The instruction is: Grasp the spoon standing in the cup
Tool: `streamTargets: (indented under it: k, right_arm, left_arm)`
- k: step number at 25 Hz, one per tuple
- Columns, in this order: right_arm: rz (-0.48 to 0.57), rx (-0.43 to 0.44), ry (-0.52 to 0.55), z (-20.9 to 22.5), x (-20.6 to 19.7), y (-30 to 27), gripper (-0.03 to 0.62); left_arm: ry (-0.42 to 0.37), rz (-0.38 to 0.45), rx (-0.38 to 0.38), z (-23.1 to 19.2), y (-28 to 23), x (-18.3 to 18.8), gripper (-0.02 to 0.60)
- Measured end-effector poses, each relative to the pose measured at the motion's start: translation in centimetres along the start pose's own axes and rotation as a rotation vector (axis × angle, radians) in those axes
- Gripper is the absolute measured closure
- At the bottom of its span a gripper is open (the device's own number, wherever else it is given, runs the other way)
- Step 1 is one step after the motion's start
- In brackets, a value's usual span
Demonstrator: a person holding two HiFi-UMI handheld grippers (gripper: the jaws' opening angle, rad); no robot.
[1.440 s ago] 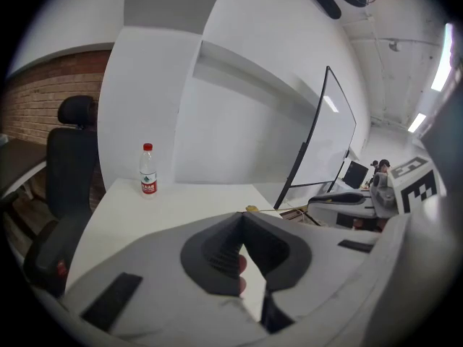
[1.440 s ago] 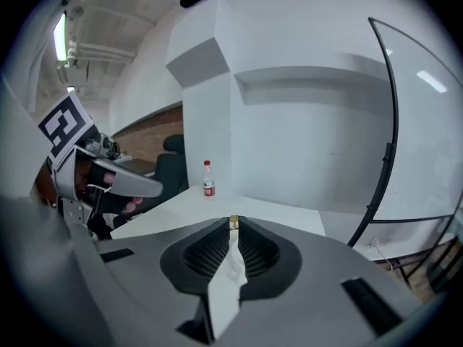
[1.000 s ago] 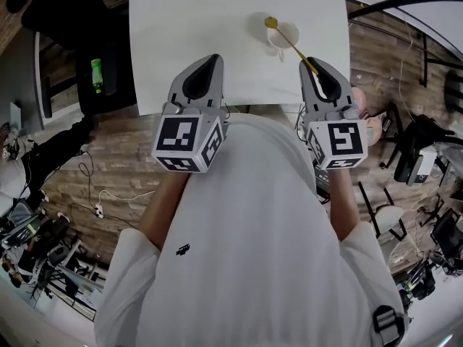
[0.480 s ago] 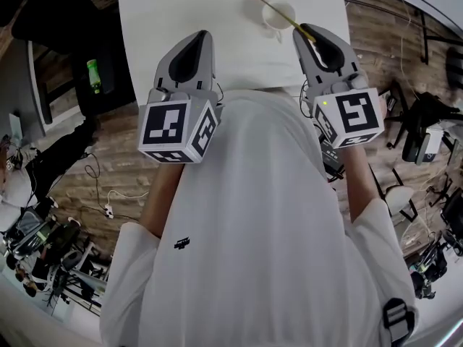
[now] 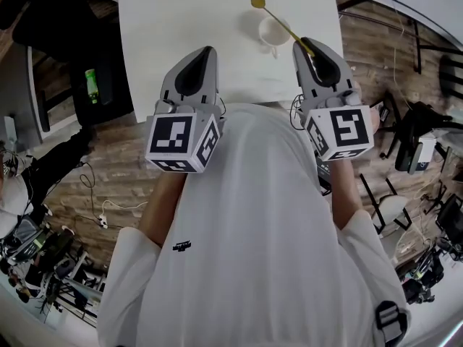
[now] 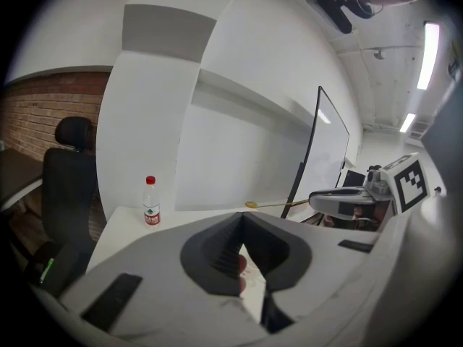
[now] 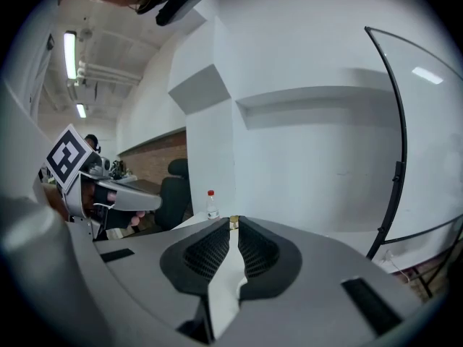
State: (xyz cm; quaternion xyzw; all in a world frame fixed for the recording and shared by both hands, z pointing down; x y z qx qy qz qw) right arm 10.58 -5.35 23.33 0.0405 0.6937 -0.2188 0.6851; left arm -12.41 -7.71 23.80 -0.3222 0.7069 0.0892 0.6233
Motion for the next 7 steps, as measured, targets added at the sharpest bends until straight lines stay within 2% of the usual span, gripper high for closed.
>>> streamTargets:
  k: [7]
  right_arm:
    - [-0.001,-0.003,-0.017,-0.59,-0.93,0.0,0.554]
  left_arm:
    - [-0.014,-0.005,-0.035,0.66,-0.66,0.3,0.584]
Point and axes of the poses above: the fingertips, and each gripper's own axes: y backward along the fingers, z to its right, x out of its top, the point moved 9 cm from there along y, backward along the fingers, and after that the axes turned 7 degrees about z, right-handed, at the moved point
